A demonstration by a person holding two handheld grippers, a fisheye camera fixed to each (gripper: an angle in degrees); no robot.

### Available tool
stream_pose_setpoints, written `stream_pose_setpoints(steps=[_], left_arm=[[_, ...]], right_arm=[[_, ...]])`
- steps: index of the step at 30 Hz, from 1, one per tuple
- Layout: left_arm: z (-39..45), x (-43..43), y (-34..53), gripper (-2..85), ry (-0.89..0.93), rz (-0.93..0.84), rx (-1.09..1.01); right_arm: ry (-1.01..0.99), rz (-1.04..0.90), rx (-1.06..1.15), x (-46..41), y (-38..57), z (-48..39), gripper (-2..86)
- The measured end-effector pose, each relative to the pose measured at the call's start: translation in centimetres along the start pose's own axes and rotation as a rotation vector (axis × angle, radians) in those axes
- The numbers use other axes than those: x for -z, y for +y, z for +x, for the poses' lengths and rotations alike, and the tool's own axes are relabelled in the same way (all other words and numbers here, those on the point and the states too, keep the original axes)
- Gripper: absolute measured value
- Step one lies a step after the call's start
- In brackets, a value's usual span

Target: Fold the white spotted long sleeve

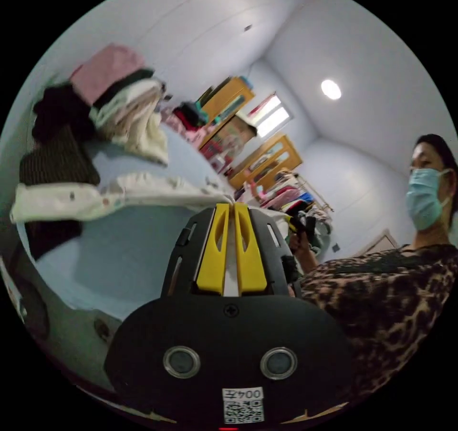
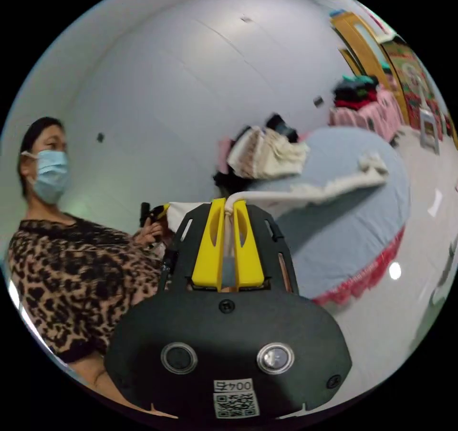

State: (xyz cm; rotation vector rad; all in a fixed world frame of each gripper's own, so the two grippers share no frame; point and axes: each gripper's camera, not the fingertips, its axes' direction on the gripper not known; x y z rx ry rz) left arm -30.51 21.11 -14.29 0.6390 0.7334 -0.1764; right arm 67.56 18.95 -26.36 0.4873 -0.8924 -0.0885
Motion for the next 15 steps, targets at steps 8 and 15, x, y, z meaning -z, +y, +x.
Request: stream_pose_setpoints(steps=[8, 15], left_arm=[[3.9, 15.2, -14.3, 2.4, 0.136, -0.034, -0.276], [-8.9, 3.8, -25.7, 2.3, 0.313, -0.290, -0.097]], right_arm=[[0.197, 0.232, 0.133, -0.3, -2.0, -22.8, 4.0], [0.356, 0.166, -0.258, -6.0, -4.5, -18.9, 3.9]])
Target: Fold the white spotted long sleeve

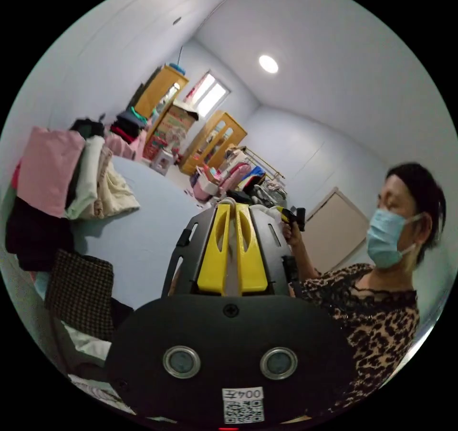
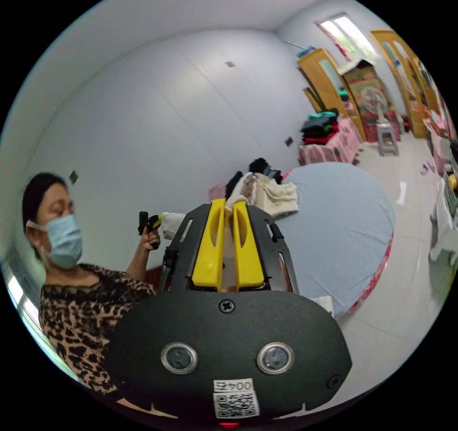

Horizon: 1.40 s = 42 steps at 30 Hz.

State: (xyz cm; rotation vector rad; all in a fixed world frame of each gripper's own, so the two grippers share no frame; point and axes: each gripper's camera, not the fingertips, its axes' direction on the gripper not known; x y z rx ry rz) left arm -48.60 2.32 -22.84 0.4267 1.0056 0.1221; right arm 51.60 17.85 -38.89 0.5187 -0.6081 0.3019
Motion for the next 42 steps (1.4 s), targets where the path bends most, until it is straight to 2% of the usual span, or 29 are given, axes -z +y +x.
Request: stream_pose_setpoints(steps=[4, 6, 9, 13, 16, 19, 21, 27, 30, 31, 33, 35, 40, 42], left_arm=[[-2.3, -3.9, -8.9, 2.4, -0.016, -0.045, -0.088], [-0.4, -5.4, -15.6, 2.4, -0.094, -0.044, -0.196], [2.1, -6.2, -22.0, 2.3, -0.087, -0.033, -0.296], [2.9, -6.8, -24.9, 2.2, -0.106, -0.048, -0.374], [0.3, -8.6, -23.1, 2.1, -0.134, -0.119, -0.402], [-5.7, -12.1, -18.6, 2.1, -0.195, -0.272, -0.396], [-12.6, -15.9, -13.6, 1.9, -0.260, -0.421, -0.340], [-30.6, -24.9, 2.6, 1.8, -0.333, -0.741, -0.101], [-36.0, -27.1, 9.0, 1.8, -0.364, -0.888, -0.016], [-36.6, -27.1, 9.7, 1.8, -0.366, -0.895, -0.005], [-37.9, -25.8, 9.9, 1.8, -0.305, -0.800, 0.068], [-37.5, -24.7, 9.2, 1.8, -0.284, -0.766, 0.050], [-37.9, -24.4, 11.1, 1.8, -0.250, -0.810, -0.001], [-39.3, -26.2, 14.4, 1.8, -0.290, -0.888, -0.010]], right_arm=[[0.064, 0.074, -0.028, 0.4, -4.9, -0.7, 3.9], [0.101, 0.110, 0.043, 1.5, -9.3, -3.4, 3.8], [0.123, 0.162, 0.135, 2.8, -12.8, -7.4, 3.9], [0.164, 0.157, 0.257, 2.4, -12.5, -10.8, 3.9], [0.199, 0.047, 0.288, -0.5, -9.1, -11.1, 3.9], [0.255, -0.118, 0.248, -5.9, -3.4, -8.5, 3.9], [0.298, -0.251, 0.137, -11.8, 2.4, -4.6, 4.0], [0.452, -0.492, -0.222, -26.9, 19.9, 4.7, 4.1], [0.490, -0.577, -0.351, -31.6, 26.0, 6.3, 4.0], [0.500, -0.582, -0.361, -32.1, 26.7, 6.3, 4.0], [0.488, -0.531, -0.404, -32.5, 27.8, 5.2, 4.0], [0.477, -0.502, -0.416, -32.4, 28.0, 4.0, 3.9], [0.568, -0.562, -0.423, -35.4, 31.0, 2.8, 3.9], [0.618, -0.617, -0.460, -38.0, 33.6, 3.8, 4.0]])
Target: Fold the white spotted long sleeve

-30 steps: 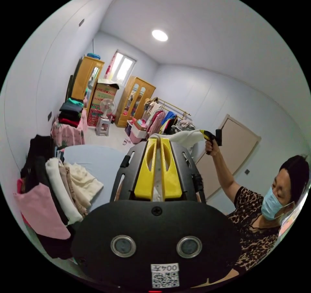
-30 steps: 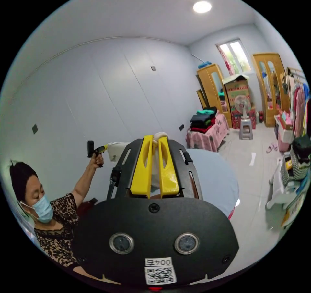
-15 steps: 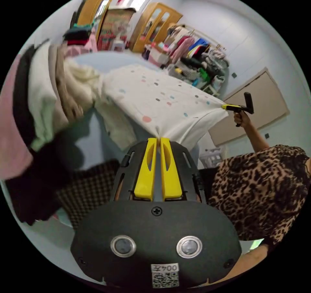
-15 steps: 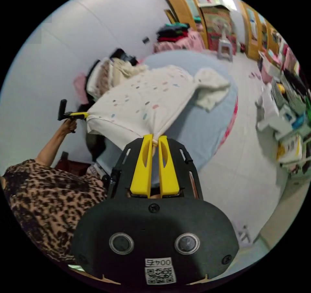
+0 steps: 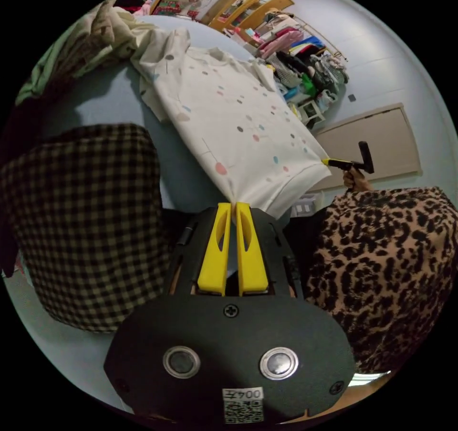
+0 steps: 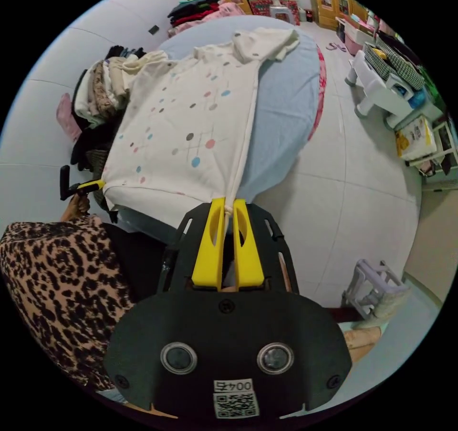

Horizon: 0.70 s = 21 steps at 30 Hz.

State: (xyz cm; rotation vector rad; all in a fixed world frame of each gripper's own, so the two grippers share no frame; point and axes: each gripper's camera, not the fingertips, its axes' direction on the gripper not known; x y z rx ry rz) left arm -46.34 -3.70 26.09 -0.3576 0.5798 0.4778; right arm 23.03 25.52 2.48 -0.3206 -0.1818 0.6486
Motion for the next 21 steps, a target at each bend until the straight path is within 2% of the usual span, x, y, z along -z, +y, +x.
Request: stream_pose_setpoints(steps=[2, 6, 8, 10, 12, 15, 18, 21], left_arm=[[-0.2, -2.5, 0.3, 1.9, -0.045, -0.034, 0.003], [-0.6, -4.4, 0.0, 1.9, -0.128, -0.028, 0.041], [-0.6, -4.1, -0.1, 2.0, -0.136, -0.035, 0.014], [-0.7, -2.6, 0.1, 2.1, -0.147, -0.015, 0.013], [-0.4, 1.5, 0.1, 2.6, -0.180, 0.112, 0.004], [-1.0, 6.0, -2.0, 3.7, -0.279, 0.269, -0.012], [-3.6, 5.8, -6.9, 5.8, -0.414, 0.245, 0.004], [-6.7, 3.7, -11.9, 6.7, -0.444, 0.162, 0.064]], right_arm=[[0.015, -0.033, -0.028, -2.7, 0.1, -0.2, 4.0], [-0.086, -0.102, -0.150, -6.4, -1.0, -0.2, 5.1], [-0.011, -0.142, -0.172, -6.7, -1.2, -0.6, 7.3], [0.033, -0.099, -0.190, -5.8, -1.3, -1.3, 9.4], [-0.031, 0.065, -0.146, -4.2, -2.0, -4.1, 10.6], [-0.031, 0.140, -0.001, -6.0, -5.0, -10.1, 11.0], [-0.007, 0.095, 0.107, -10.9, -8.6, -15.3, 12.0], [-0.009, 0.046, 0.117, -15.4, -10.9, -18.1, 12.3]])
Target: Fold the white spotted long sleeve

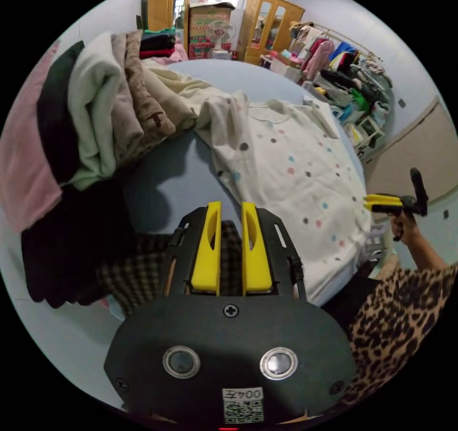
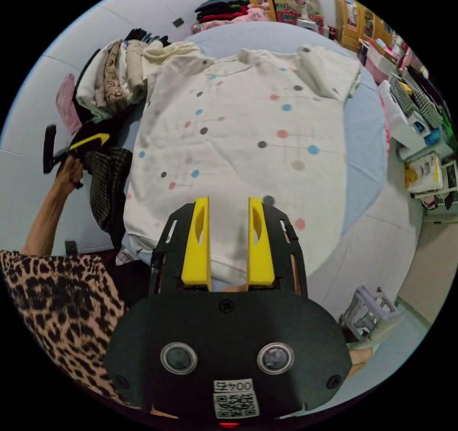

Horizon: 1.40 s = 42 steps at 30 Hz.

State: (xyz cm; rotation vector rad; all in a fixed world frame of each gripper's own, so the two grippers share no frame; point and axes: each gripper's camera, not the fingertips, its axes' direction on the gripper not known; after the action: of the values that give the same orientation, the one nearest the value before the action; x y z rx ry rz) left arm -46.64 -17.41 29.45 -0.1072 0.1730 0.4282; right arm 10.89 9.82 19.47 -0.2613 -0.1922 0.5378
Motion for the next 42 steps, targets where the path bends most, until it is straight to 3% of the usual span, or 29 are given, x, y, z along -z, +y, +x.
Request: stream_pose_setpoints(steps=[8, 12, 19, 25, 31, 34, 36, 42], left_arm=[[-0.1, -7.8, -3.5, 6.9, -0.017, -0.181, 0.038], [0.2, -9.9, -3.4, 7.3, 0.063, -0.194, 0.106], [3.4, -10.4, -3.0, 4.8, 0.032, -0.164, 0.065], [9.5, -5.0, -2.7, 2.0, -0.142, -0.026, -0.104], [12.4, 7.4, -0.9, 1.3, -0.595, 0.172, -0.233], [12.2, 7.2, 0.8, 1.3, -0.745, 0.152, -0.295], [11.7, 3.4, 2.3, 1.2, -0.888, 0.029, -0.358], [10.2, -0.7, 5.1, 0.7, -0.926, -0.136, -0.345]], right_arm=[[0.039, -0.091, 0.010, -7.1, -1.1, -3.4, 12.5], [0.079, -0.082, 0.006, -8.9, -1.7, -4.0, 11.4], [0.136, -0.092, -0.019, -11.0, -3.0, -3.9, 8.2], [0.154, -0.107, -0.030, -12.3, -4.0, -2.9, 6.5], [0.123, -0.119, -0.052, -13.0, -5.0, -0.8, 5.8], [0.113, -0.122, -0.058, -13.2, -5.4, 0.4, 5.3], [0.114, -0.121, -0.056, -13.3, -5.6, 1.3, 5.3], [0.117, -0.114, -0.048, -13.3, -6.0, 4.0, 5.6]])
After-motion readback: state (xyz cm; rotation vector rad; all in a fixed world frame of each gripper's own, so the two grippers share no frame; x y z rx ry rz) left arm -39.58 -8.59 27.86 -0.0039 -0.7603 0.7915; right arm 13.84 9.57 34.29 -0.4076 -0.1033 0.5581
